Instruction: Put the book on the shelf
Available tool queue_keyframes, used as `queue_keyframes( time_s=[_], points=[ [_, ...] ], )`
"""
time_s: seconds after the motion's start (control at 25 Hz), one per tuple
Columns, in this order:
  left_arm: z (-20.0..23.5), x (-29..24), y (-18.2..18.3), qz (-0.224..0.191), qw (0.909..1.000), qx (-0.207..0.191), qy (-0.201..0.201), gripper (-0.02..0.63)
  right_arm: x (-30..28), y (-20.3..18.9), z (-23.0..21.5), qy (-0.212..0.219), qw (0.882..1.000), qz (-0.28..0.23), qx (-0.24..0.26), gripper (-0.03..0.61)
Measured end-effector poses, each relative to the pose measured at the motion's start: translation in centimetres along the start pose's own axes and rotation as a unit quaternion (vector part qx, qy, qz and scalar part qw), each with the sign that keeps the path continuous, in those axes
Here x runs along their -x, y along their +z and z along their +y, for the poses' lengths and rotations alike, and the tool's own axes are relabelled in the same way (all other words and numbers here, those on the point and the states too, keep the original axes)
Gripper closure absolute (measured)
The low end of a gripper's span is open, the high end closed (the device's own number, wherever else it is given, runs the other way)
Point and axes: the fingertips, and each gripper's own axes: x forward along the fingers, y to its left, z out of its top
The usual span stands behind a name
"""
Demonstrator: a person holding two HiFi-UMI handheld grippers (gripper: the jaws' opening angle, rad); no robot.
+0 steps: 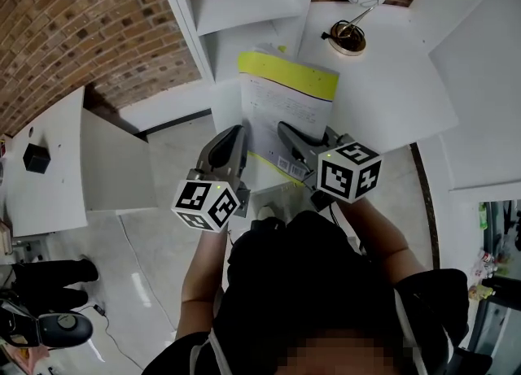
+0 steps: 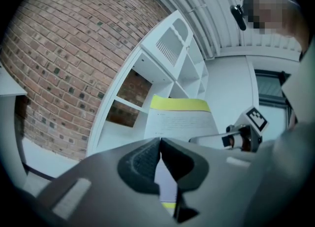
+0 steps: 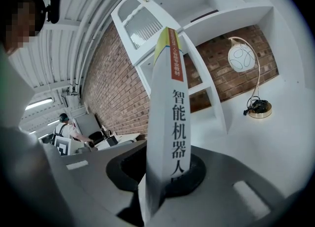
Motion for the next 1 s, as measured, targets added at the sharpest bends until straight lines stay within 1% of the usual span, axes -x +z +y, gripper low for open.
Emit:
queue_keyframes(
  time_s=[0.16,0.36,0.68,0.84,1.0],
  points=[
    [0.9,-0.6,1.2,-0.005,0.9999,-0.009,-0.003,0.612,-0.8,2.2,-0.1,-0.004,1.000,-0.014,0.010,0.512],
    [0.5,-1.9,3.0,-0.024,0.9995,-0.018,0.000,0.612,-1.0,4.9,-0.8,-0.006,0.999,-0.025,0.032,0.512],
    [-0.1,-3.8,6.4,-0.055,0.9976,-0.037,0.019,0.612,-1.7,9.8,-1.6,0.015,0.997,-0.047,0.061,0.512],
    [-0.7,-4.8,7.8,-0.068,0.9963,-0.048,0.020,0.612,-2.0,12.2,-2.1,0.011,0.995,-0.057,0.081,0.512],
    [-0.9,-5.5,8.6,-0.077,0.9954,-0.052,0.019,0.612,-2.7,14.1,-2.5,0.008,0.994,-0.061,0.086,0.512]
  ],
)
